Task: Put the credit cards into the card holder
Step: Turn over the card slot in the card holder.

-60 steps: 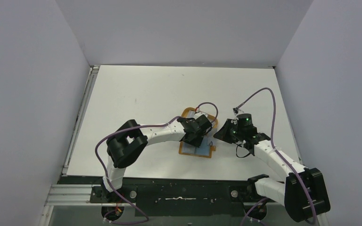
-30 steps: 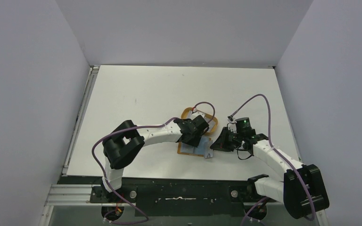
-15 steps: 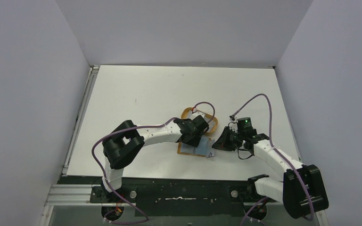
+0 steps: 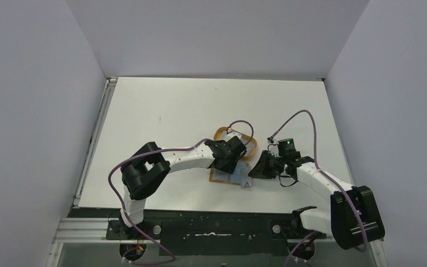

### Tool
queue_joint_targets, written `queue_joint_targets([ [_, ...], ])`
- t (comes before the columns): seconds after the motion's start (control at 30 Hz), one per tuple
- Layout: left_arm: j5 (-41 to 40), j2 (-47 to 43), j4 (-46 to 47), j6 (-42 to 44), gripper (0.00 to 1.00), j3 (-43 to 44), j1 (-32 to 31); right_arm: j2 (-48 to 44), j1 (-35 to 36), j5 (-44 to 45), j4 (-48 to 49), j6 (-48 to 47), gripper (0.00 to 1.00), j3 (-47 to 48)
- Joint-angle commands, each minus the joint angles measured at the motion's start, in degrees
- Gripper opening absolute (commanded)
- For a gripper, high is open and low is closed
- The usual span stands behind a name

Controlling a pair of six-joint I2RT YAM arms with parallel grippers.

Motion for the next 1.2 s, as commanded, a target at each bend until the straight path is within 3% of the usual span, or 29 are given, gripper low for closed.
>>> queue_joint_targets([
  [0.0,1.95,1.41,-3.31,-0.43,0.11,-2.43,0.74,1.69,0.42,-1.80,3.54,-1.32,0.00,1.56],
  [0.33,1.95,1.72,-3.44,-0.47,0.10,-2.34,0.75,-2.41,-0.34,6.34,-4.29,-2.94,0.00,2.17],
  [1.17,1.98,1.61,-3.37,-0.52,0.08,-2.42,0.75,-3.17,-0.40,4.89,-4.91,-3.34,0.00,1.26],
])
